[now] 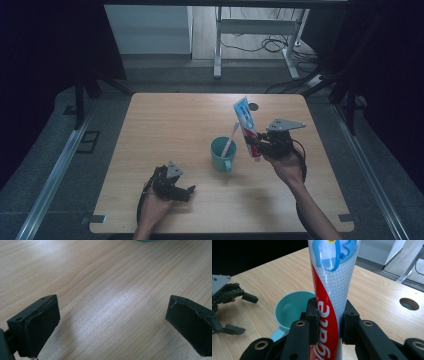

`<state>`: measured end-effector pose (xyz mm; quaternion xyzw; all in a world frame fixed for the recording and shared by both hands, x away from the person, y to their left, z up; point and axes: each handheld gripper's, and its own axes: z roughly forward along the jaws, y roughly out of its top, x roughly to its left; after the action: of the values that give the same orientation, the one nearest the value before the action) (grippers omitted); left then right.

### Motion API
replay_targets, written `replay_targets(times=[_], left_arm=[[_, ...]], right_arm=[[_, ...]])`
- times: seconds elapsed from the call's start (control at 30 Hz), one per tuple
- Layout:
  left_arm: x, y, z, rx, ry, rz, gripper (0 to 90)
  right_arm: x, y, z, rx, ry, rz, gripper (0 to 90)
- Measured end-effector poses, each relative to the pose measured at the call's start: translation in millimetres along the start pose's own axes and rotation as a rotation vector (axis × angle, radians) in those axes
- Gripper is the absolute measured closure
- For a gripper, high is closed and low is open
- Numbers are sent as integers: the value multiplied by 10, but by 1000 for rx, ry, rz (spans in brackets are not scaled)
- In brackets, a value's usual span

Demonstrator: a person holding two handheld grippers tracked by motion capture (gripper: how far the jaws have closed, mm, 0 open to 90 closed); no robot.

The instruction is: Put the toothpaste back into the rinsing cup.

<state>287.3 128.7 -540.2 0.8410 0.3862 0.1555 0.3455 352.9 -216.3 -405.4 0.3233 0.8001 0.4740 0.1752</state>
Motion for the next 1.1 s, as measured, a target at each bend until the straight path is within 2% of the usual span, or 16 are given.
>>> replay_targets(times=[0.57, 1.1], left_arm=[[2, 0, -1, 0, -2, 1, 0], [4, -4, 6, 0, -6, 1, 0]], right_arm=[[93, 168, 103, -63, 24, -7, 721], [196, 281, 254, -94, 44, -11, 721]])
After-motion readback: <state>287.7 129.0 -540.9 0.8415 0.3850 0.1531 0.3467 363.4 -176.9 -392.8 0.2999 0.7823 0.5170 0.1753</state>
